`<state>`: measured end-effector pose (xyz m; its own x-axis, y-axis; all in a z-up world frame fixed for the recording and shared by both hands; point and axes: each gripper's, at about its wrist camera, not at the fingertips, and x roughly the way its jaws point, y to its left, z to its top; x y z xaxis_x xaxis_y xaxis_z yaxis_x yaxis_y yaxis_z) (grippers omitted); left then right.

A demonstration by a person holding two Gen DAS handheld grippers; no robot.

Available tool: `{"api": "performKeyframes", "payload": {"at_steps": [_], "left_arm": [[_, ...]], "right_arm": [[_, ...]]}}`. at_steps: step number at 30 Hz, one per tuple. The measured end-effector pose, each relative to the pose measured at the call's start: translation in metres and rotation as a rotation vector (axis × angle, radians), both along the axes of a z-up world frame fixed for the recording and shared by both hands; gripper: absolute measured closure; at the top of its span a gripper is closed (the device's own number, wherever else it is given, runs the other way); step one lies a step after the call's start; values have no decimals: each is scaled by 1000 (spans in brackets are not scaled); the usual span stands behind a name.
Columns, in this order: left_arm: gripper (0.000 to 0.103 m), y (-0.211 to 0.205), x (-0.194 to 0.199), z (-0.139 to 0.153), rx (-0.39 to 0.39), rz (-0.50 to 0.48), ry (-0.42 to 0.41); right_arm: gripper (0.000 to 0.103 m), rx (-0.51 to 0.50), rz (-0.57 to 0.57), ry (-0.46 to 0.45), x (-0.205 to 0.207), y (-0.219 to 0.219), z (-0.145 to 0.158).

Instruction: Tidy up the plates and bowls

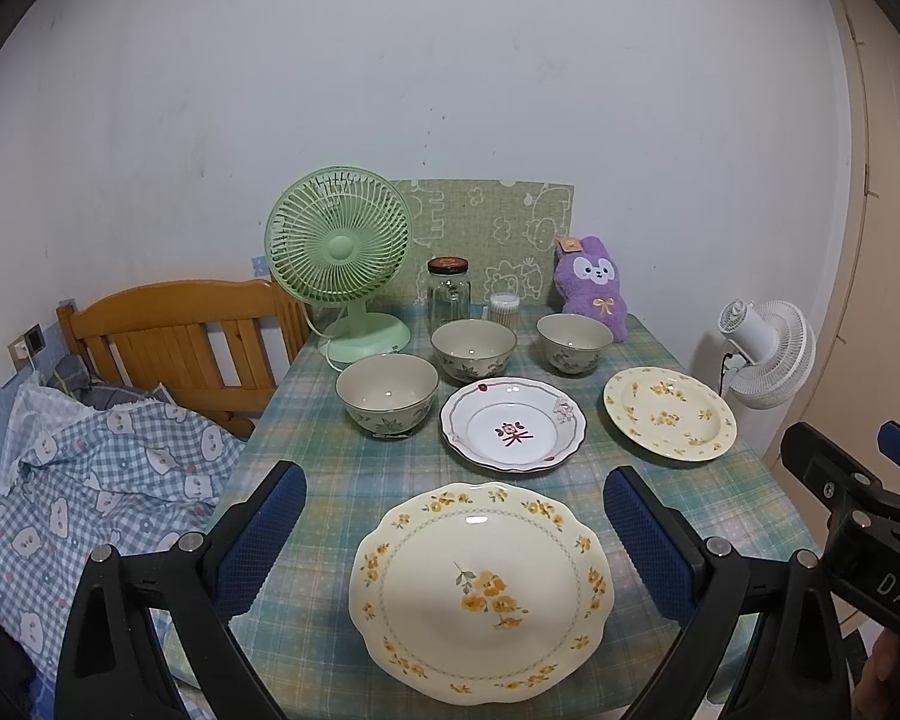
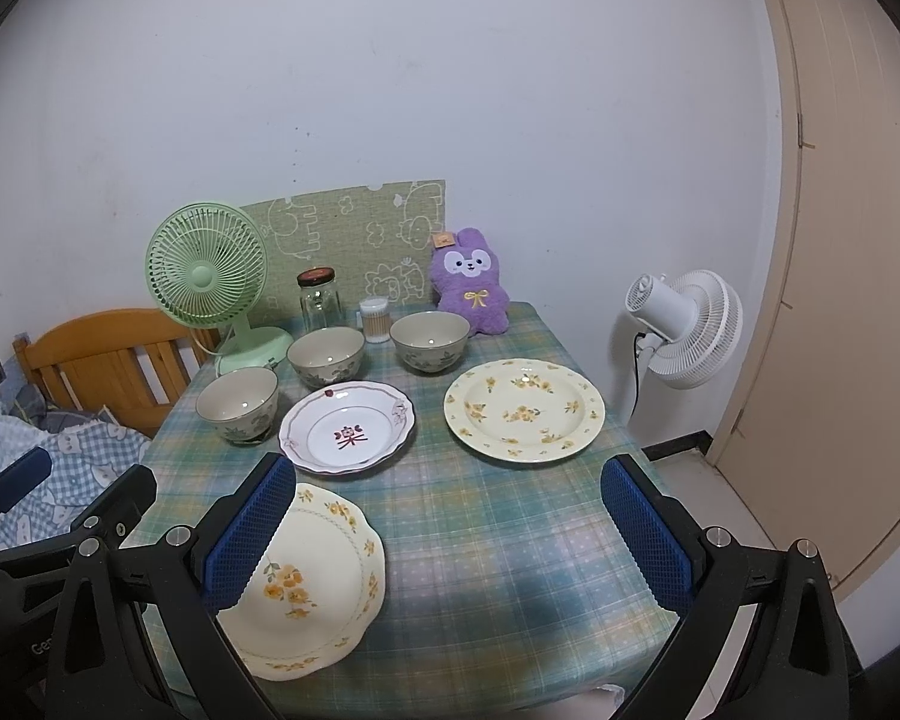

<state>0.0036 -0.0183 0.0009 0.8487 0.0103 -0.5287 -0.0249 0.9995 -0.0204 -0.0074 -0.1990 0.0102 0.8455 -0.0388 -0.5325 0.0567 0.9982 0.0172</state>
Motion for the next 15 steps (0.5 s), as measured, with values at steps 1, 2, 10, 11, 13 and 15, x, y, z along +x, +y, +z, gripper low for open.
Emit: {"api": "performKeyframes", "payload": {"at_steps": [1, 2, 10, 11, 13, 15], "left_arm": [[3, 0, 0, 1, 1, 0, -1], [3, 0, 0, 1, 3, 1, -2], [4, -2, -1, 1, 16, 4, -14], [4, -2, 0, 1, 17, 4, -15], [4, -2, -1, 1, 18, 4, -18], [5, -3, -1, 0, 21, 5, -20]], "right_arm": [[1, 0, 0, 0, 0, 0, 0], [1, 0, 1, 1, 0, 0, 0], [1, -1, 5, 1, 0, 1, 0], [1, -1, 7, 1, 0, 1, 0], [1, -3, 8, -1, -1, 1, 1], [2, -3, 10, -1, 0, 1, 0]]}}
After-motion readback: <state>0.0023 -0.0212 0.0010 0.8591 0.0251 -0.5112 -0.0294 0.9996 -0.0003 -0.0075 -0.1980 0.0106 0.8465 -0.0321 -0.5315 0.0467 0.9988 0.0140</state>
